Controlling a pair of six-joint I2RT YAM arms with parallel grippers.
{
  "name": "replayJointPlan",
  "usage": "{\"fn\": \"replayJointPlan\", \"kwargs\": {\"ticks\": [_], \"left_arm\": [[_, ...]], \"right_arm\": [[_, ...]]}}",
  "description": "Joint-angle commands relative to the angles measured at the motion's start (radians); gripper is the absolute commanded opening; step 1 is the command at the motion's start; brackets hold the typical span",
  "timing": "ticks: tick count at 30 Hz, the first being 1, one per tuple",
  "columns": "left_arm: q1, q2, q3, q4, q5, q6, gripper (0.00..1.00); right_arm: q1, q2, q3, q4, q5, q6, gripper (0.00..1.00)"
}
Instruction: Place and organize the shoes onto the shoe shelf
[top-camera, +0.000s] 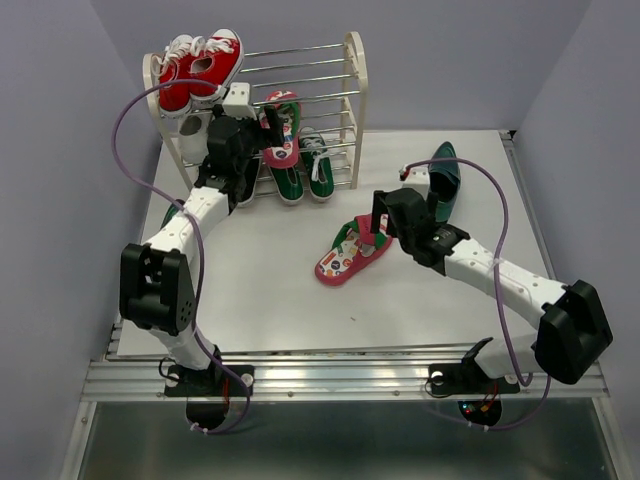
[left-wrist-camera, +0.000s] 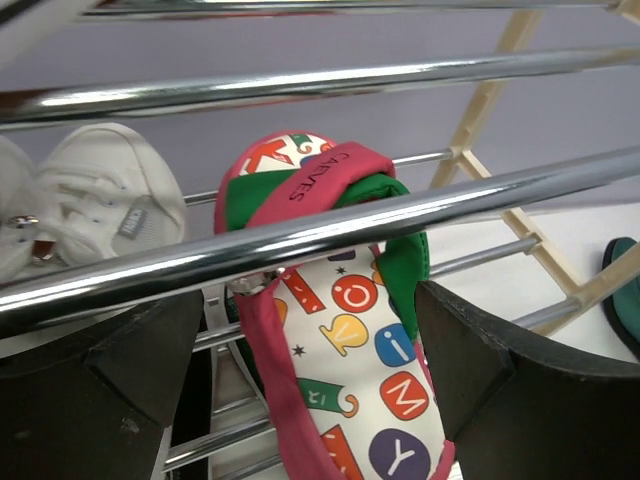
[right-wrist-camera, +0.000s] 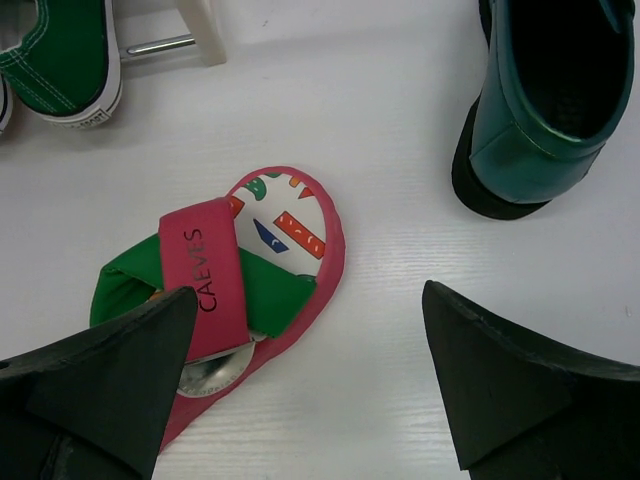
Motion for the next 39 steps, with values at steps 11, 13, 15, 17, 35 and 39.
{"fn": "replayJointPlan", "kwargs": {"ticks": [11, 13, 15, 17, 35, 39], "left_arm": [[-0.06, -0.212, -0.033, -0.038, -0.006, -0.049, 0.99], [-0.084, -0.242, -0.043, -0.076, -0.01, -0.059, 0.99], [-0.132, -0.272, -0.065, -0.131, -0.025, -0.075, 0.99], [-0.184, -0.321, -0.094, -0.193, -0.101, -0.102, 0.99], [-0.267, -0.806, -0.56, -0.481, -0.192, -0.394, 0.99], [-0.267, -0.846, -0.591, -0.541, -0.214, -0.424, 0.99]], "right_arm": [[0.005, -0.099, -0.038, -0.11, -0.156, 0.188, 1.0], [0.005, -0.097, -0.048, -0.124, -0.172, 0.208, 1.0], [0.005, -0.099, -0.065, -0.13, -0.187, 0.251, 1.0], [0.016, -0.097, -0.087, -0.13, -0.195, 0.289, 1.0], [0.139, 0.123, -0.11, 0.09, -0.129, 0.421, 1.0], [0.139, 0.179, -0.119, 0.134, -0.085, 0.429, 0.91]]}}
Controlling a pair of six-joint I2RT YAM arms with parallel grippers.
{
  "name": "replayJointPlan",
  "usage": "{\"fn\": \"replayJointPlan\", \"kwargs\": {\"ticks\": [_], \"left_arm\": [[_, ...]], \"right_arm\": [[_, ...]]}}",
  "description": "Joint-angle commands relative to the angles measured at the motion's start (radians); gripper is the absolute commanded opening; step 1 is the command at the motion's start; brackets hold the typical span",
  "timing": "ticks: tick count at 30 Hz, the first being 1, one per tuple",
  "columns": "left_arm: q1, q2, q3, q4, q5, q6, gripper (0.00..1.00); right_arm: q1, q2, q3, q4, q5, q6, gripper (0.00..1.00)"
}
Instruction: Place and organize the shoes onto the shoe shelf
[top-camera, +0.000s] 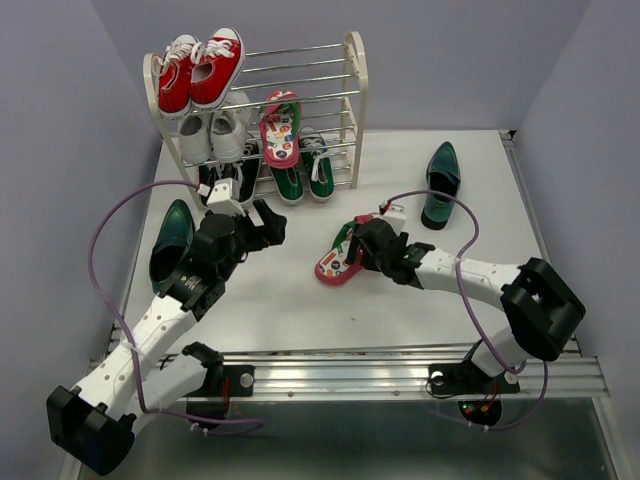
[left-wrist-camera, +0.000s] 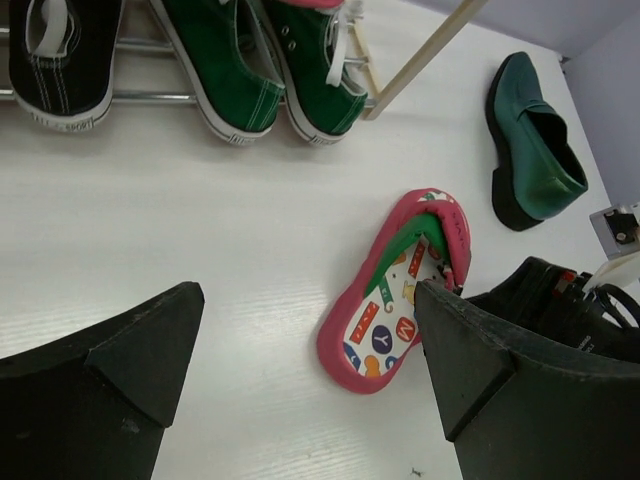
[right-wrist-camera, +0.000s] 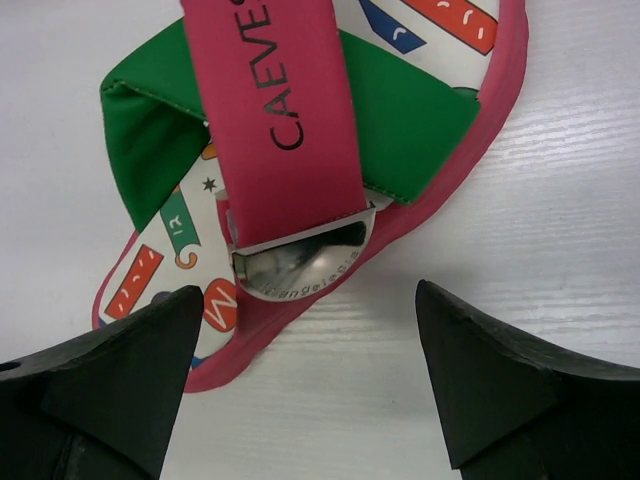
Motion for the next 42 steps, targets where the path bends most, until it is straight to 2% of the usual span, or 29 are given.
{"fn": "replayJointPlan", "kwargs": {"ticks": [1, 2, 3, 5, 6, 8, 9, 11, 17, 22, 27, 31, 34, 37, 42], "left_arm": [[-0.006, -0.055, -0.016, -0.044, -0.046, -0.052, 0.99], [-0.007, -0.059, -0.011, -0.055, -0.057, -0.057, 0.99], [-0.007, -0.068, -0.006, -0.062, -0.069, -0.058, 0.99], [-0.007, -0.076, 0.0, -0.078, -0.074, -0.06, 0.99], [-0.006, -0.082, 0.006, -0.081, -0.075, -0.058, 0.99], [-0.007, -0.085, 0.014, -0.087, -0.075, -0.054, 0.99], [-0.006, -0.088, 0.015, -0.089, -0.078, -0.054, 0.99], [-0.007, -0.093, 0.02, -0.089, -0.089, -0.049, 0.99], [-0.006, -0.095, 0.032, -0.107, -0.124, -0.044, 0.99], [-0.006, -0.096, 0.03, -0.102, -0.126, -0.041, 0.99], [-0.006, -0.102, 0.03, -0.101, -0.124, -0.038, 0.99], [-0.006, -0.11, 0.021, -0.104, -0.132, -0.049, 0.99], [-0.006, -0.104, 0.017, -0.107, -0.132, -0.049, 0.99], [-0.006, -0.098, 0.03, -0.125, -0.141, -0.051, 0.99], [-0.006, -0.108, 0.021, -0.125, -0.158, -0.054, 0.99]], "right_arm": [[0.007, 0.046, -0.001, 0.093, 0.088, 0.032, 0.88], [0.007, 0.056, 0.002, 0.093, 0.091, 0.034, 0.82], [0.007, 0.062, 0.005, 0.093, 0.091, 0.034, 0.71], [0.016, 0.059, -0.001, 0.103, 0.086, 0.038, 0.58], [0.016, 0.056, -0.011, 0.108, 0.086, 0.035, 0.43], [0.016, 0.039, -0.018, 0.114, 0.092, -0.004, 0.27], [0.016, 0.031, -0.024, 0.111, 0.121, -0.018, 0.14], [0.016, -0.013, -0.024, 0.11, 0.131, -0.094, 0.01], [0.016, -0.182, 0.005, 0.087, 0.077, -0.349, 0.01], [0.016, -0.346, 0.055, 0.027, -0.044, -0.474, 0.01], [0.016, -0.386, 0.178, -0.053, -0.142, -0.555, 0.01], [0.016, -0.351, 0.32, -0.07, -0.211, -0.61, 0.01], [0.016, -0.276, 0.442, -0.073, -0.196, -0.639, 0.01], [0.016, -0.161, 0.566, -0.113, -0.088, -0.62, 0.01], [0.016, -0.03, 0.672, -0.119, 0.005, -0.577, 0.01]]}}
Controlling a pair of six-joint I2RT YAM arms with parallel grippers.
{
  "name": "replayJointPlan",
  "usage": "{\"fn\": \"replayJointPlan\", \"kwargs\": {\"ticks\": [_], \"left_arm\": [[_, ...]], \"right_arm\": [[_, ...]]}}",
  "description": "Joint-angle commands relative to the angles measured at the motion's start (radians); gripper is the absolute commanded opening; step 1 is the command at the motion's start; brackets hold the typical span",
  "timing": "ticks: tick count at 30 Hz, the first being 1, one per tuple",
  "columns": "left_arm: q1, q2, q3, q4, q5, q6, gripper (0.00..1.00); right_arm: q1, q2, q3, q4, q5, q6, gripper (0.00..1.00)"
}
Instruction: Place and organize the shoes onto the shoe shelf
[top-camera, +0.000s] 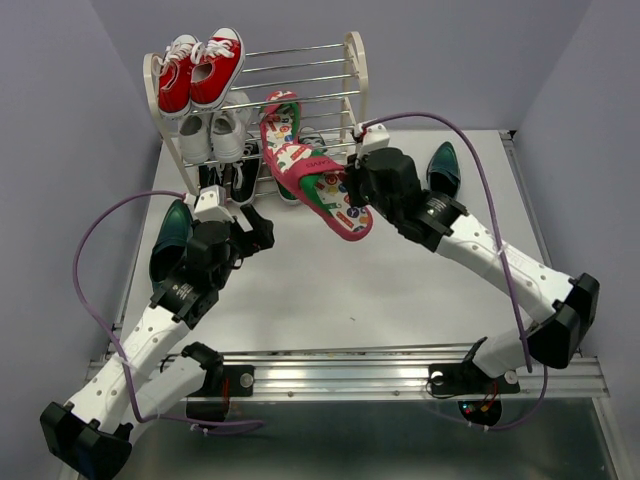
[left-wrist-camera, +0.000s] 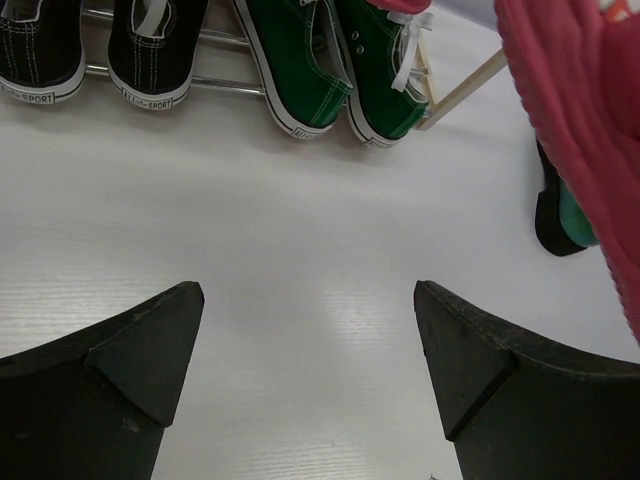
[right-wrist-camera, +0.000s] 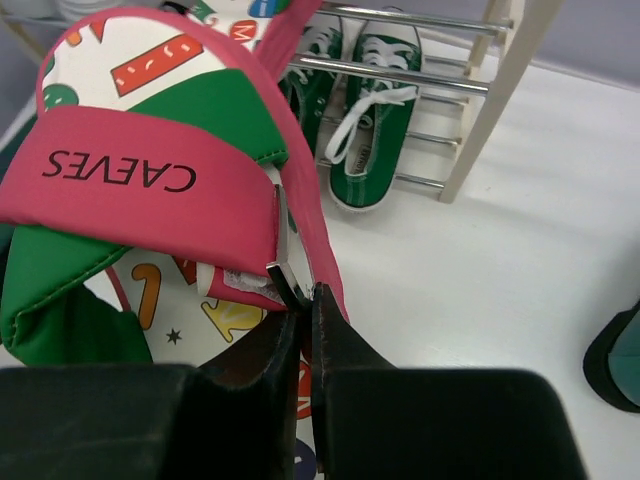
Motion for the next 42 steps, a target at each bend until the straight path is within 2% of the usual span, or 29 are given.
{"fn": "replayJointPlan", "kwargs": {"ticks": [1, 4, 11, 26, 34, 42], "left_arm": [[-0.007, -0.018, 0.033, 0.012, -0.035, -0.003, 0.99], [-0.007, -0.018, 0.039, 0.006, -0.041, -0.003, 0.99], [-0.006, -0.024, 0.038, 0.004, -0.055, -0.003, 0.99], [-0.006, 0.0, 0.042, 0.009, -0.058, 0.0, 0.99], [-0.006, 0.0, 0.044, 0.006, -0.064, 0.001, 0.99], [-0.006, -0.004, 0.038, 0.003, -0.068, -0.003, 0.99]], "right_arm": [[-0.009, 0.074, 0.113, 0.039, 0.138, 0.035, 0.01], [-0.018, 0.136, 0.17, 0.039, 0.215, 0.049, 0.01], [-0.063, 0.197, 0.211, 0.041, 0.221, 0.06, 0.01], [-0.144, 0.168, 0.208, 0.041, 0.219, 0.084, 0.01], [-0.153, 0.283, 0.323, 0.062, 0.242, 0.123, 0.01], [-0.153, 0.341, 0.395, 0.101, 0.342, 0.228, 0.01]]}}
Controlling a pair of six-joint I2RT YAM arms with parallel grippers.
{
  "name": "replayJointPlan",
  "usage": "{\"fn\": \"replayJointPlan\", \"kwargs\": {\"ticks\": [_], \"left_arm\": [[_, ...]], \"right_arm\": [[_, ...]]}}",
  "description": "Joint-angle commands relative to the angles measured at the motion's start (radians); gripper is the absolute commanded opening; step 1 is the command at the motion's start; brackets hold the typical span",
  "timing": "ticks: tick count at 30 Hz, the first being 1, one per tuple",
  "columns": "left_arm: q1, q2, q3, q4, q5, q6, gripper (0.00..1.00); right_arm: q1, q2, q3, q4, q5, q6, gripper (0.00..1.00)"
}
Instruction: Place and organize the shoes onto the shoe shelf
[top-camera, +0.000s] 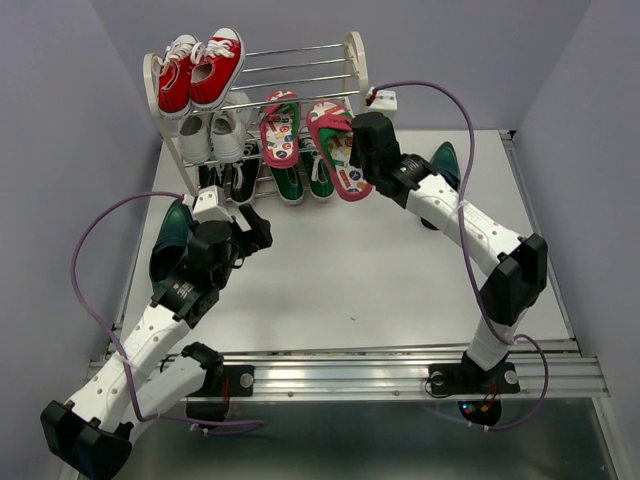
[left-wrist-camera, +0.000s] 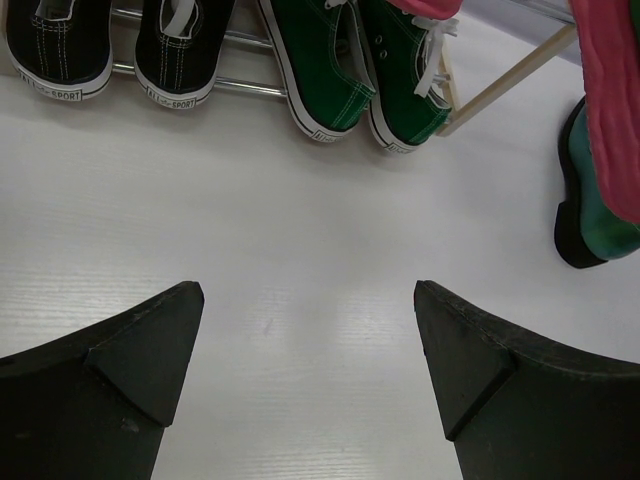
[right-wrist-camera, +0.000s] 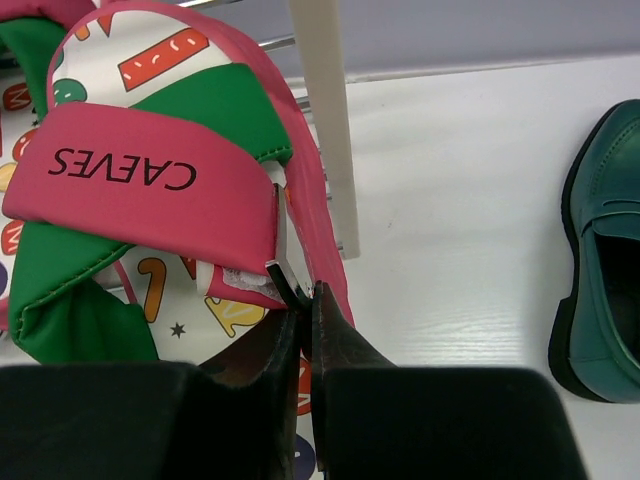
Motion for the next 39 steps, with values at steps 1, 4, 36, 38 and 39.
{"fn": "replayJointPlan", "kwargs": {"ticks": [1, 4, 36, 38, 39], "left_arm": [[-0.007, -0.015, 0.035, 0.019, -0.023, 0.002, 0.99], [-0.007, -0.021, 0.035, 0.019, -0.023, 0.001, 0.99], [-0.006, -0.008, 0.018, 0.033, -0.017, -0.004, 0.99], [-0.007, -0.008, 0.019, 0.033, -0.019, -0.004, 0.99], [-0.007, -0.008, 0.019, 0.033, -0.019, -0.004, 0.99]], "right_arm": [[-0.007, -0.003, 0.088, 0.131, 0.104, 0.089, 0.01], [-0.007, 0.009, 0.101, 0.135, 0.121, 0.107, 0.01], [-0.007, 0.296, 0.388, 0.301, 0.274, 0.174, 0.02], [-0.007, 0.309, 0.387, 0.332, 0.267, 0.164, 0.02], [-0.007, 0.313, 0.387, 0.359, 0.27, 0.158, 0.02]]}}
